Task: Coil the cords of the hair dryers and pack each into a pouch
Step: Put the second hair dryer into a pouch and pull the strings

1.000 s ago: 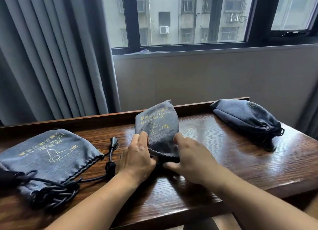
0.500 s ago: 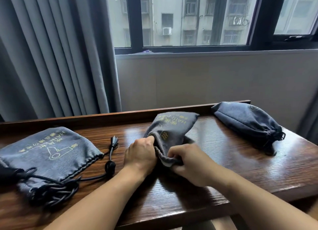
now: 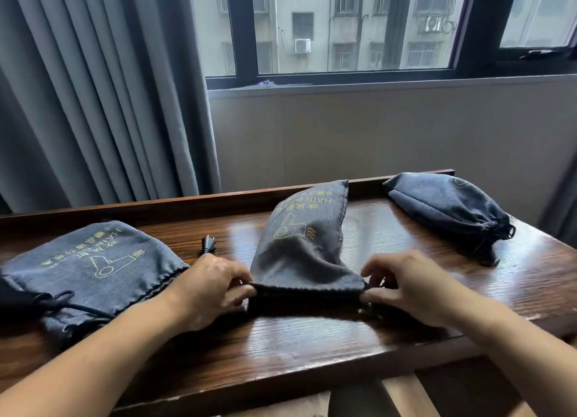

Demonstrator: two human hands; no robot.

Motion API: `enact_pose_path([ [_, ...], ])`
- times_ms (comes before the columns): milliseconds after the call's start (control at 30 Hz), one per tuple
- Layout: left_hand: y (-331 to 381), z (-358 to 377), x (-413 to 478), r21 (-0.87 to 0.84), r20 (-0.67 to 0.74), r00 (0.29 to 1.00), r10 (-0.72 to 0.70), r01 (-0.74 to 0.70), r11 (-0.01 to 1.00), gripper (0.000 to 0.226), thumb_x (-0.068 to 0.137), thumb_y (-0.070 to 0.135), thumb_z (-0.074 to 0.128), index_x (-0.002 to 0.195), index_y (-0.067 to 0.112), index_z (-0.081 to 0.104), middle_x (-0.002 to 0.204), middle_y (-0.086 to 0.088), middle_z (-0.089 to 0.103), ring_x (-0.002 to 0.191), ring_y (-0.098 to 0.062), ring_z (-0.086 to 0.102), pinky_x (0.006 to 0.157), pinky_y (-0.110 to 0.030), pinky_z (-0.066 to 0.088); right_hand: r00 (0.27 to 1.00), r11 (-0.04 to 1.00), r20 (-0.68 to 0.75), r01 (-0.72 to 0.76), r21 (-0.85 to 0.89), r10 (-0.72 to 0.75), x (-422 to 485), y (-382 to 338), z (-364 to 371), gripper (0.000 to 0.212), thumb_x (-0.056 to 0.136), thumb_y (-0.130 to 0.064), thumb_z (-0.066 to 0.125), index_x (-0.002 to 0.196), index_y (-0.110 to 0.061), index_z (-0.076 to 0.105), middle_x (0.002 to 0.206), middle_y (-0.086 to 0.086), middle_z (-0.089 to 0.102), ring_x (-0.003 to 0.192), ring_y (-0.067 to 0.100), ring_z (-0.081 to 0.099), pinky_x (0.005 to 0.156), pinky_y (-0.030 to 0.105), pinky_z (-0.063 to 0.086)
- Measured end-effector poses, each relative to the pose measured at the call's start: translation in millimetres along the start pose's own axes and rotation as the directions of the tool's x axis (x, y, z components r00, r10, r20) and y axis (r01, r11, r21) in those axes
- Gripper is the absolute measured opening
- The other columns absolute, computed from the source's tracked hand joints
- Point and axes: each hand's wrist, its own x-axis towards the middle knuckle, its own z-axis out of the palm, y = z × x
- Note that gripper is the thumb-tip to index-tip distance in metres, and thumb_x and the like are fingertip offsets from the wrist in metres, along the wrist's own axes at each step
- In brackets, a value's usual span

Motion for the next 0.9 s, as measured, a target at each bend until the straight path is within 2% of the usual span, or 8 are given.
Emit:
enact_pose_path([
  [133,-7.9,-19.5,-8.5,0.017,-0.026,0.999,-0.029,0.030,0.999,0.003,0.086,0.026,0.080,0.085,0.024,0.080,0.068,0.016,0.071,0.071,0.004,0.063,0.066,-0.005,0.041,1.000,0.999,0.003,-0.018,0.047,0.018,-5.6,3.8,-15.8,0.011,0.076,-0.040,0.085,0.077,-0.034,0.076,0.069,-0.020,0.072,0.067,0.003,0.066,0.064,0.021,0.050],
  [233,-17.0,-30.3,-16.1,0.025,-0.017,0.998,-0.066,0.066,0.997,0.006,0.084,0.027,0.082,0.080,0.025,0.079,0.068,0.018,0.069,0.065,0.007,0.060,0.066,-0.003,0.040,0.999,0.987,0.010,-0.045,0.153,0.044,-9.7,10.4,-21.7,0.013,0.083,-0.031,0.082,0.071,-0.034,0.077,0.066,-0.014,0.072,0.060,0.001,0.064,0.059,0.019,0.045],
  [400,-15.6,-36.3,-27.9,0.020,0.017,0.990,-0.138,0.138,0.990,0.010,0.091,0.026,0.073,0.081,0.025,0.071,0.073,0.016,0.066,0.077,0.000,0.062,0.066,-0.008,0.042,0.994,0.967,-0.061,-0.070,0.245,0.087,-12.1,15.1,-15.0,0.011,0.090,-0.027,0.074,0.082,-0.033,0.077,0.063,-0.005,0.070,0.056,0.010,0.056,0.061,0.034,0.048],
  [500,-0.1,-25.4,-27.9,0.008,0.013,0.991,-0.132,0.132,0.991,0.018,0.086,0.042,0.070,0.079,0.026,0.068,0.076,0.012,0.066,0.072,-0.004,0.059,0.069,-0.020,0.046,0.995,0.980,-0.071,-0.052,0.191,0.067,-11.6,7.9,-9.6,0.011,0.090,-0.025,0.074,0.083,-0.033,0.077,0.065,-0.008,0.071,0.060,0.013,0.062,0.066,0.033,0.051],
  [600,20.8,-3.3,-22.3,0.108,0.000,0.985,-0.172,0.171,0.979,0.053,0.074,0.080,0.056,0.077,0.027,0.061,0.080,0.012,0.064,0.077,-0.007,0.060,0.075,-0.029,0.051,0.996,0.991,-0.068,-0.054,0.120,0.063,-10.3,3.0,-6.9,0.006,0.089,-0.034,0.075,0.084,-0.036,0.073,0.066,-0.018,0.067,0.063,0.006,0.060,0.061,0.024,0.046],
  [667,34.3,12.0,-14.6,0.193,-0.025,0.967,-0.254,0.254,0.948,0.061,0.072,0.088,0.049,0.078,0.027,0.053,0.086,0.008,0.065,0.084,-0.016,0.061,0.079,-0.035,0.053,0.997,0.996,-0.052,-0.060,0.070,0.064,-10.3,0.4,-5.6,0.005,0.086,-0.040,0.076,0.083,-0.038,0.072,0.065,-0.024,0.064,0.065,0.002,0.058,0.059,0.018,0.041],
  [800,50.0,26.6,3.4,0.057,-0.131,0.933,-0.335,0.345,0.937,0.022,0.088,0.044,0.061,0.093,0.023,0.056,0.096,-0.009,0.070,0.092,-0.034,0.066,0.081,-0.041,0.055,0.998,0.995,-0.022,-0.054,0.078,0.056,-11.3,-1.9,-1.7,0.011,0.087,-0.041,0.075,0.077,-0.036,0.076,0.052,-0.024,0.057,0.055,0.001,0.053,0.054,0.018,0.037],
  [900,41.3,21.3,13.4,-0.153,-0.192,0.904,-0.381,0.356,0.922,0.007,0.087,0.016,0.061,0.092,0.022,0.062,0.093,-0.006,0.071,0.091,-0.028,0.065,0.084,-0.035,0.053,0.999,0.980,-0.033,-0.034,0.195,0.042,-10.9,3.6,0.4,0.011,0.092,-0.042,0.069,0.086,-0.038,0.077,0.057,-0.012,0.061,0.055,0.005,0.050,0.057,0.030,0.039],
])
